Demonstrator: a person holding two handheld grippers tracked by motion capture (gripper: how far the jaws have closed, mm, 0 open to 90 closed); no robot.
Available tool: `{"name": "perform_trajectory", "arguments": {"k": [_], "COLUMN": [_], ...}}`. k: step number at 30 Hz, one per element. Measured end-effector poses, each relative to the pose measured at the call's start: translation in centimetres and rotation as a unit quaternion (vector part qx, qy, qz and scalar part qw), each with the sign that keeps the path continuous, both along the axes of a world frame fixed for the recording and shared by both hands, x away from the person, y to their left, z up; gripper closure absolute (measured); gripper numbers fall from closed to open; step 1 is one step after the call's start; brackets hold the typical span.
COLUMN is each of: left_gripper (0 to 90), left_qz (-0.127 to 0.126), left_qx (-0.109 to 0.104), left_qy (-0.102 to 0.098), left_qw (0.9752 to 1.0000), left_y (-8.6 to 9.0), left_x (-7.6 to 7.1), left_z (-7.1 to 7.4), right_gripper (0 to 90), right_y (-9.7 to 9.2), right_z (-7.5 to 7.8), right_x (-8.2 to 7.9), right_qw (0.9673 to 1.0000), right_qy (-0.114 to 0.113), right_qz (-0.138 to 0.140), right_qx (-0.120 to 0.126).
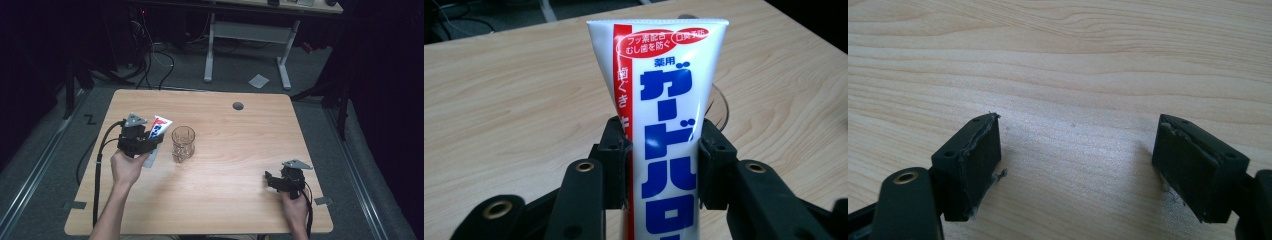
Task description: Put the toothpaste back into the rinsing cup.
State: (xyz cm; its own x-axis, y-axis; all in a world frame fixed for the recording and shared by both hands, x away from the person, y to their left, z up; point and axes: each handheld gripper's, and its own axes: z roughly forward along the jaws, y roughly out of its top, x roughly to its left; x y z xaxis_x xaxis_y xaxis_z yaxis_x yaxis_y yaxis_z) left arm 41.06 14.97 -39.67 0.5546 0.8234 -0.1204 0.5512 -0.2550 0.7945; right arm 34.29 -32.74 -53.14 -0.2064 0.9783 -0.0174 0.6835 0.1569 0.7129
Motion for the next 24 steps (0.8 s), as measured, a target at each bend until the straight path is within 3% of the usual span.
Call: {"name": "perform_trajectory", "arguments": {"k": [17, 24], "left_gripper": [63.4, 63.4], "left_qz": [-0.030, -0.035], "left_qx": [-0.018, -0.023], "left_qy": [-0.038, -0.040], "left_qw": [0.9987, 0.9983], "left_y": [-2.4, -2.9], "left_x": [0.7, 1.0], "left_z": [2.7, 3.0], "right_gripper": [19.4, 19.4], "right_y": [0.0, 0.0], "right_z": [0.0, 0.0], "right_x": [0.0, 0.0], "right_qw": [1.0000, 1.0000], "right_qy": [0.000, -0.001], "right_qz": [0.000, 0.001], "right_qx": [0.000, 0.000]}}
